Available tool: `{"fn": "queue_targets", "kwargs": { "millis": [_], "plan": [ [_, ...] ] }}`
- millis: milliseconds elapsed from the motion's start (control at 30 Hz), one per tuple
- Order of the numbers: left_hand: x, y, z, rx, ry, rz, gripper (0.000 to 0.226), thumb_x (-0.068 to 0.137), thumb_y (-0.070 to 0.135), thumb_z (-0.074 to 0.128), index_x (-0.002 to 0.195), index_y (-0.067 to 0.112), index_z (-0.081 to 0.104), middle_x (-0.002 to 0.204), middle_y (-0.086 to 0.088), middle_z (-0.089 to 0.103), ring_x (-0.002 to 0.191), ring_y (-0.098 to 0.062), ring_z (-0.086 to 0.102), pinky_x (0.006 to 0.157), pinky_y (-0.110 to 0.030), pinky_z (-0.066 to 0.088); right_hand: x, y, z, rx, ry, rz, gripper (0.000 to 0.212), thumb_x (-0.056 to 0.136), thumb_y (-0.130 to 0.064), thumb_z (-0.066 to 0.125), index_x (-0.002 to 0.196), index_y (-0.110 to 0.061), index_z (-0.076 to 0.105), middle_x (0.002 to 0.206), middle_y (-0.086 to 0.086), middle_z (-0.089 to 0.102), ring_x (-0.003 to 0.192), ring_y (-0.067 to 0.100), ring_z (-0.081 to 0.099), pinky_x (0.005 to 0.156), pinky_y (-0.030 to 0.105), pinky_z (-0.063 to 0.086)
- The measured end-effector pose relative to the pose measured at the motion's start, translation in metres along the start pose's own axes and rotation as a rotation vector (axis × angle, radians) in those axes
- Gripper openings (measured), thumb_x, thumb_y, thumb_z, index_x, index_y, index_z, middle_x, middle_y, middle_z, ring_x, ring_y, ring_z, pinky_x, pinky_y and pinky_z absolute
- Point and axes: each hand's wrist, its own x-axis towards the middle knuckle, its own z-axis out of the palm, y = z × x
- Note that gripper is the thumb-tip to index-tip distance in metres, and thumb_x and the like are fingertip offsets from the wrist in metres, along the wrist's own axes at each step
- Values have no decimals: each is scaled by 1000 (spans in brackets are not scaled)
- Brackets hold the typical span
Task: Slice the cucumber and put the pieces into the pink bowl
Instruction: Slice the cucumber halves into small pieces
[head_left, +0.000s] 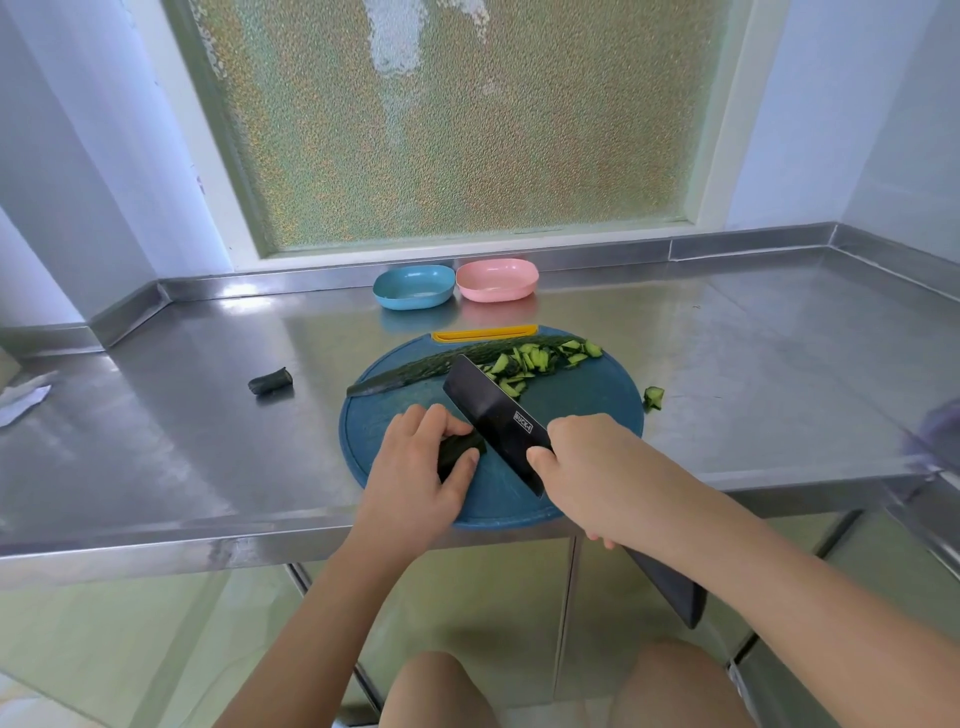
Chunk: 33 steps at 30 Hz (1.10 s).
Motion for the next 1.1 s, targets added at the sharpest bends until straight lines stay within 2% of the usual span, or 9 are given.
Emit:
{"fn": "queue_targets", "kwargs": {
  "millis": [100,267,367,567,867,967,1033,1100],
  "plan": [
    [0,0,0,0,4,-4,13,86,21,63,95,19,55,92,7,48,88,-13,43,73,-23,29,-1,0,0,-8,4,3,25,103,-29,31,90,-11,43,65,-3,37,49,8,36,39,15,38],
    [0,0,0,4,5,-8,13,86,22,62,96,19,55,92,7,48,88,-13,43,74,-23,30,-2,1,0,13,5,5,27,103,-27,32,90,-8,46,65,0,39,50,11,38,45,7,39],
    [0,0,0,2,5,-4,13,86,22,63,94,18,54,92,7,48,87,-13,43,74,-25,32,-4,-1,-1,-2,18,3,27,103,-29,32,92,-9,47,68,0,41,50,10,39,39,19,36],
    [-1,1,0,6,7,-11,14,86,21,63,95,17,53,93,6,48,88,-14,43,74,-25,32,-5,-4,2,9,20,-6,27,102,-28,34,93,-8,50,67,0,41,49,10,40,42,19,34],
    [-2,4,1,16,7,-15,13,86,22,62,97,19,54,93,4,47,88,-13,41,70,-22,28,-2,-9,10,-70,35,19,10,99,-18,44,91,-14,41,68,0,36,73,21,46,47,22,29],
    [-1,4,2,11,9,-14,14,86,22,63,96,18,54,91,4,45,87,-13,41,69,-15,30,1,-12,10,-95,34,21,11,99,-16,45,90,-12,40,68,1,36,76,22,45,47,22,26],
    [-1,3,2,16,8,-14,14,85,22,63,96,18,54,91,5,45,87,-12,41,70,-14,31,4,-18,10,-90,3,35,4,98,-13,46,95,-11,48,81,7,51,82,26,52,48,24,29],
    [-1,2,3,18,11,-16,14,85,21,64,95,18,54,91,5,46,87,-13,41,68,-16,30,9,-24,15,-86,-32,70,15,97,-10,46,110,-7,53,104,12,61,96,28,59,56,29,38]
  ]
}}
